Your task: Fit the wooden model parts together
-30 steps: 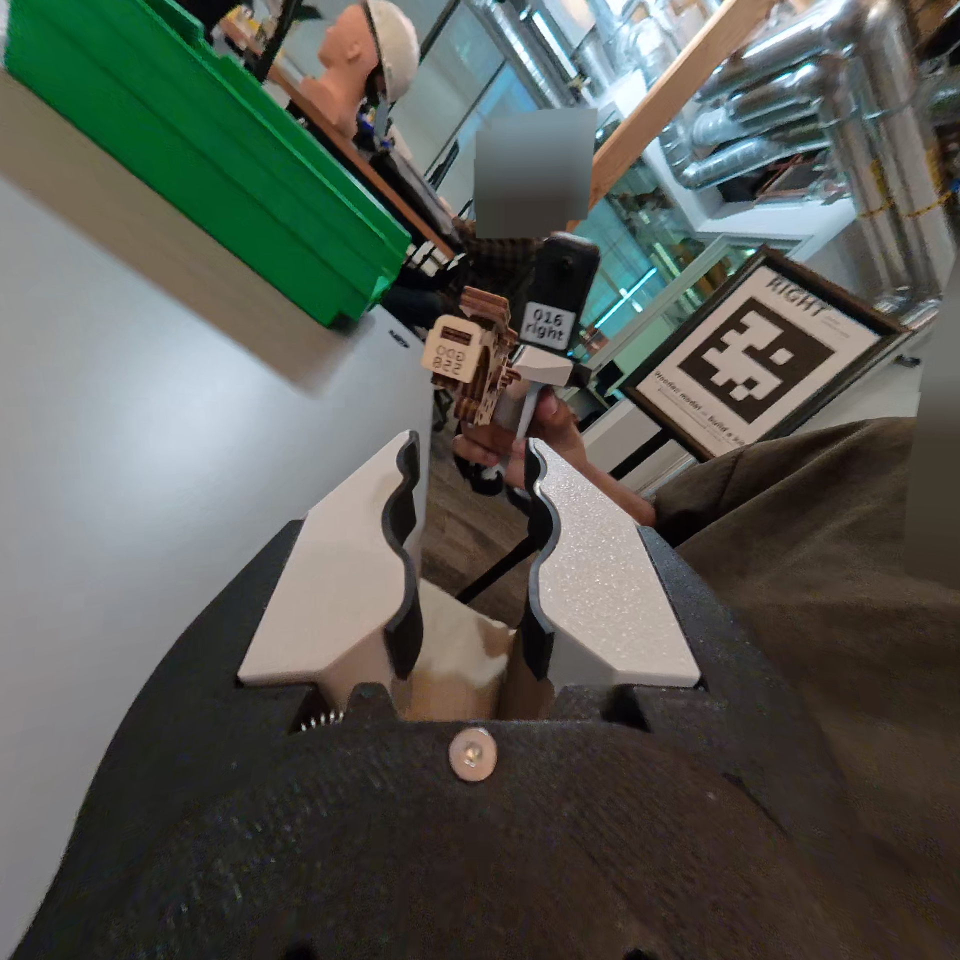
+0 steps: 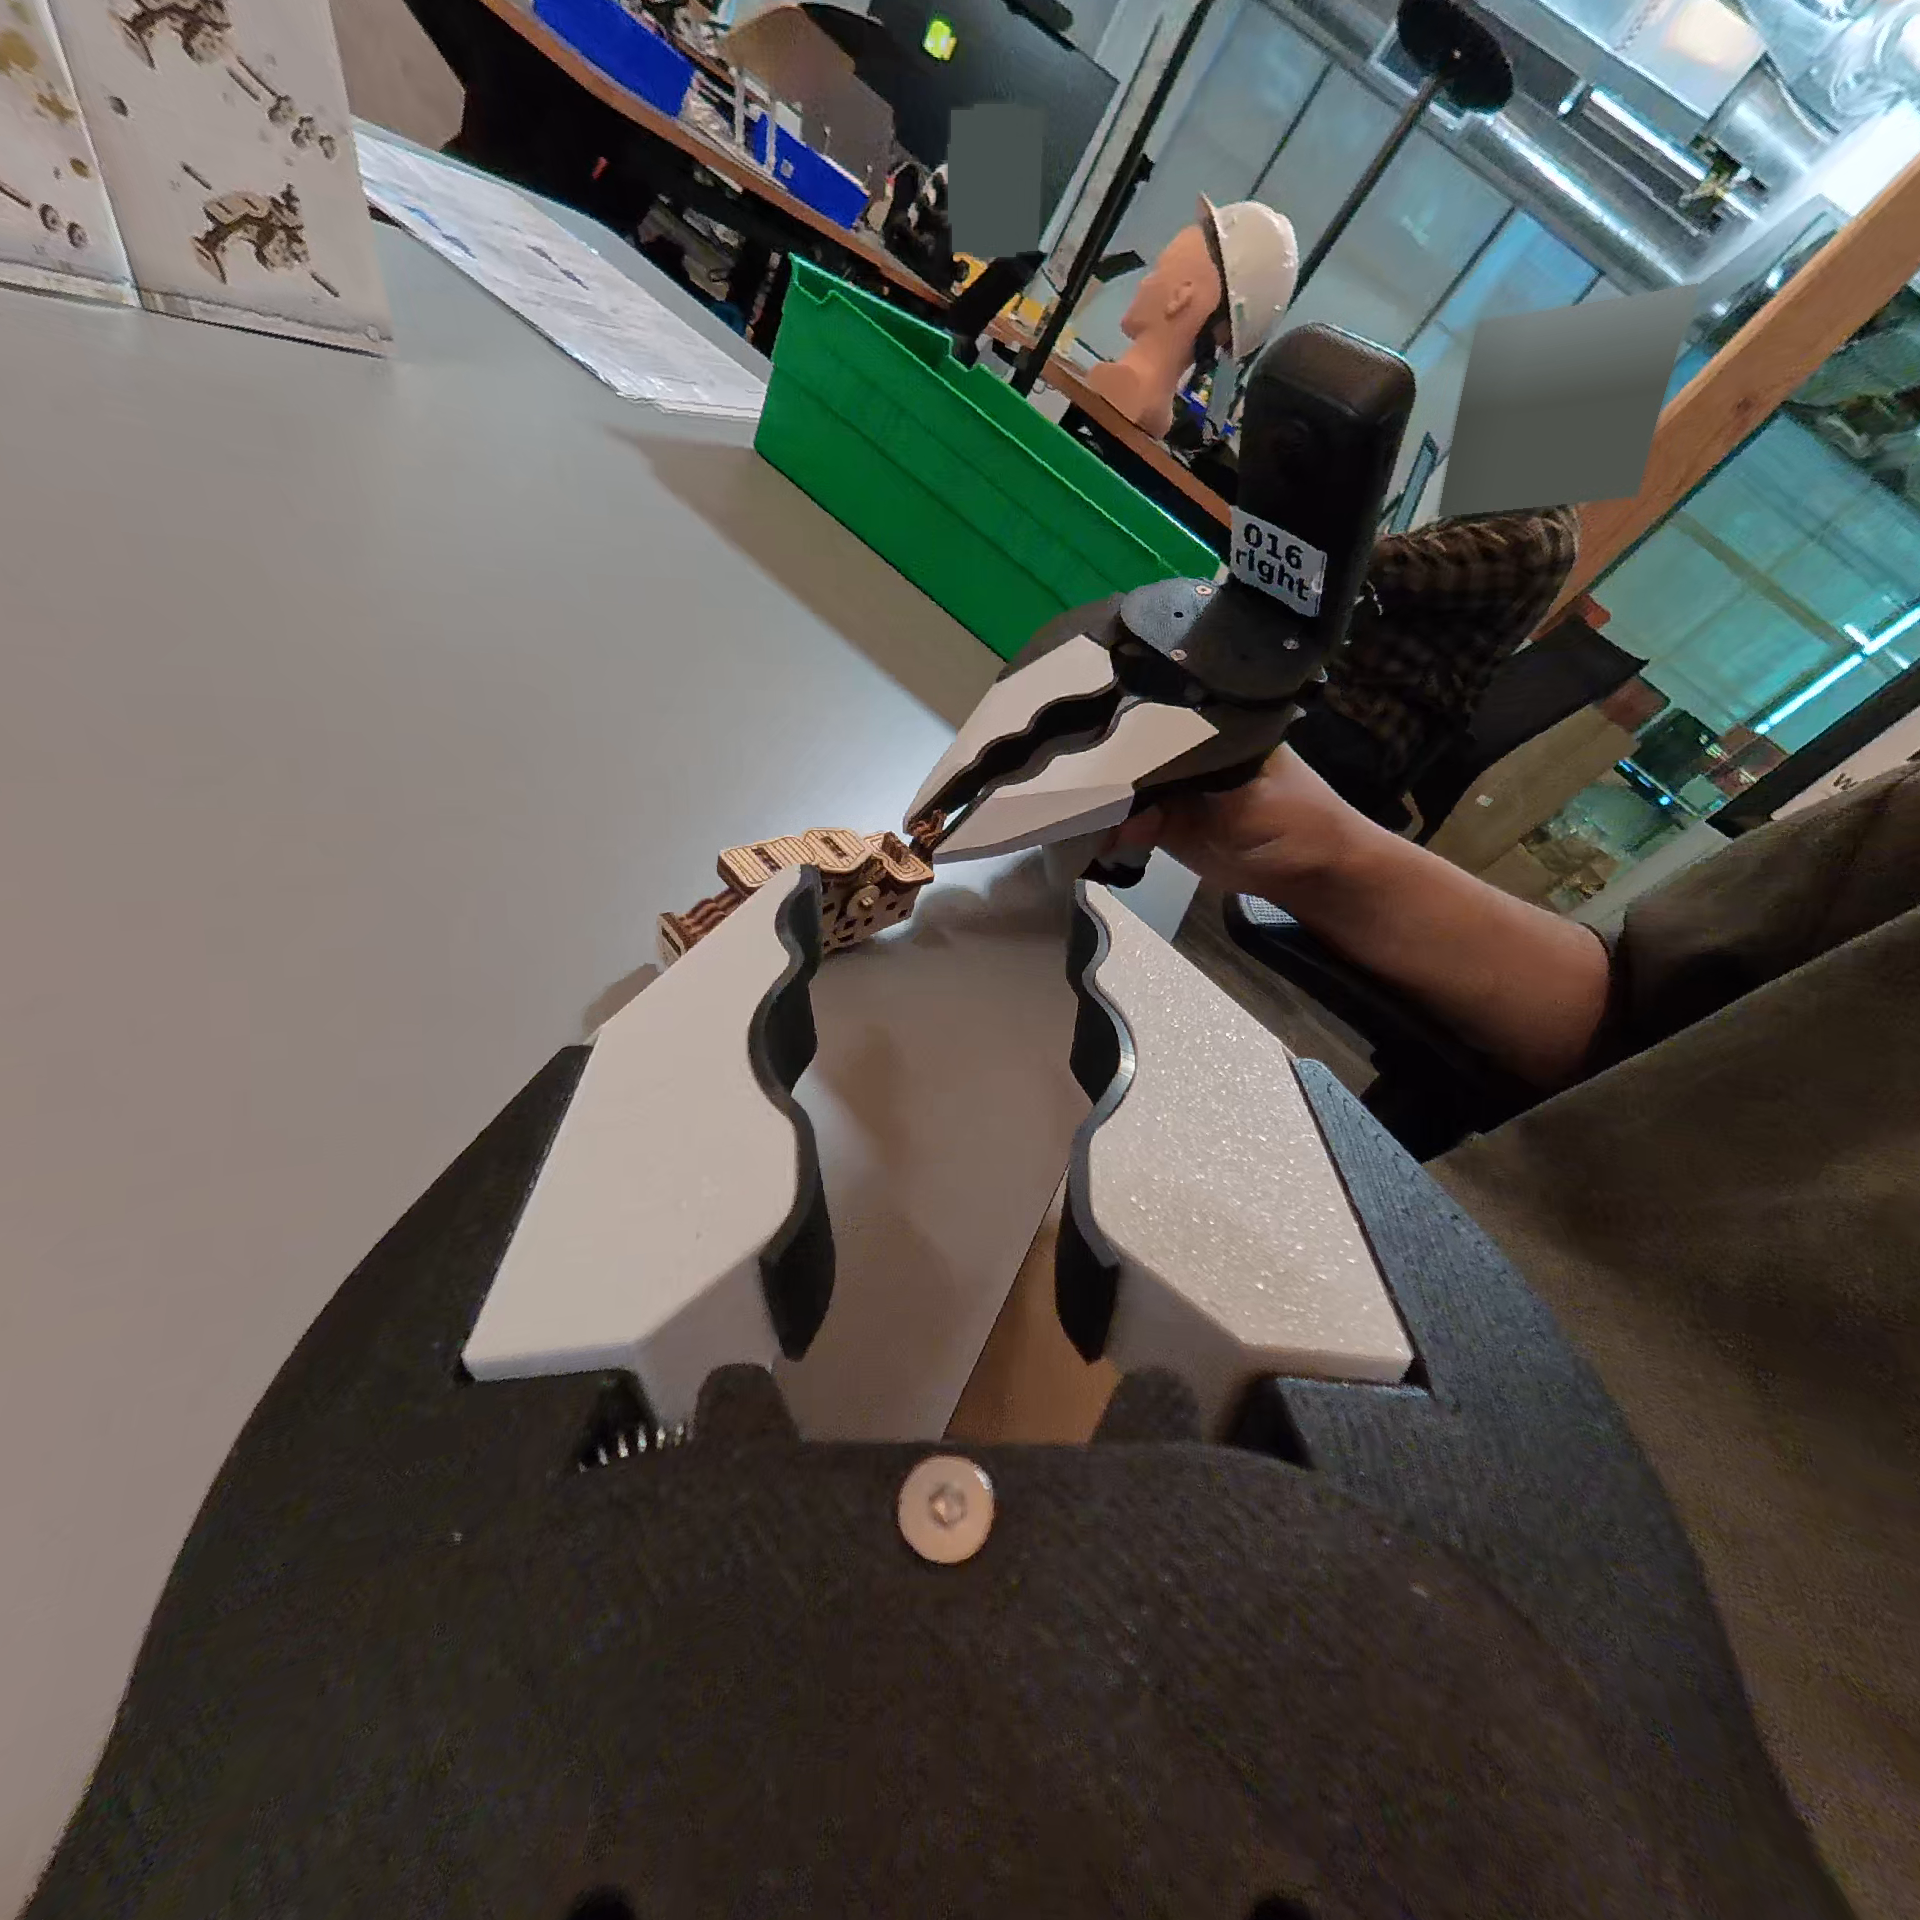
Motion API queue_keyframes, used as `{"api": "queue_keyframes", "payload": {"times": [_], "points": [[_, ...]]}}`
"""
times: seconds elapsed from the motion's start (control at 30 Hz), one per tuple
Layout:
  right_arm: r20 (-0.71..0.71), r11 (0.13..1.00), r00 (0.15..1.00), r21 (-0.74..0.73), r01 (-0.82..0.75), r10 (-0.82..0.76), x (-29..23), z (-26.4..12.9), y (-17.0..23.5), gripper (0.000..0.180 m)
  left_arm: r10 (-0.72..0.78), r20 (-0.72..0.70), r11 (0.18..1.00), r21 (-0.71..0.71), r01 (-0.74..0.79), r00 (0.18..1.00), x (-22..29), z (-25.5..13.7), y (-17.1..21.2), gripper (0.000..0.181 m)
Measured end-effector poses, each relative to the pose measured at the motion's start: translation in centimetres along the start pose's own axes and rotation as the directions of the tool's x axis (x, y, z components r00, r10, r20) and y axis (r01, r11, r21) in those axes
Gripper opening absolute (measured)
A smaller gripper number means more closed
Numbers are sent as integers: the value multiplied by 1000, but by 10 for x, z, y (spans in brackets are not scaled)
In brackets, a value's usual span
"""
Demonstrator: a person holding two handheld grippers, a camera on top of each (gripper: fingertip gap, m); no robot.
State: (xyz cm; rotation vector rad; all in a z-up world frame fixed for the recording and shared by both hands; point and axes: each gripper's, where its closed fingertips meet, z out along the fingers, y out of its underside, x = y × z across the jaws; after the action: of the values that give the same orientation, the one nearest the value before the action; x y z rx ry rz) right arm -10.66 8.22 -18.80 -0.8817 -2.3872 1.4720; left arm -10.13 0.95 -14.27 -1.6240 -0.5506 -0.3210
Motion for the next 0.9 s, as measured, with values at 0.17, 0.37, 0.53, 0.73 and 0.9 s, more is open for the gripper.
{"api": "queue_keyframes", "payload": {"times": [0.17,0.37,0.53,0.73,0.9], "points": [[-11,1000,1000,-6,7,-7,1,1,0,10,-8,-2,1000,4,8,1000,-1,-1,-1,43],[-37,999,999,-36,10,-12,3,0,7,17,-20,-12,1000,4,20,1000,-2,2,-2,42],[-49,999,999,-41,-1,-1,3,-3,10,17,-20,-22,1000,-6,19,1000,-1,6,-1,42],[-67,998,998,-55,-6,2,4,-6,14,18,-19,-23,999,-26,19,1000,-2,11,1,42],[-75,999,997,-52,-12,8,4,-8,15,19,-23,-24,999,-29,23,999,-4,13,1,42]]}}
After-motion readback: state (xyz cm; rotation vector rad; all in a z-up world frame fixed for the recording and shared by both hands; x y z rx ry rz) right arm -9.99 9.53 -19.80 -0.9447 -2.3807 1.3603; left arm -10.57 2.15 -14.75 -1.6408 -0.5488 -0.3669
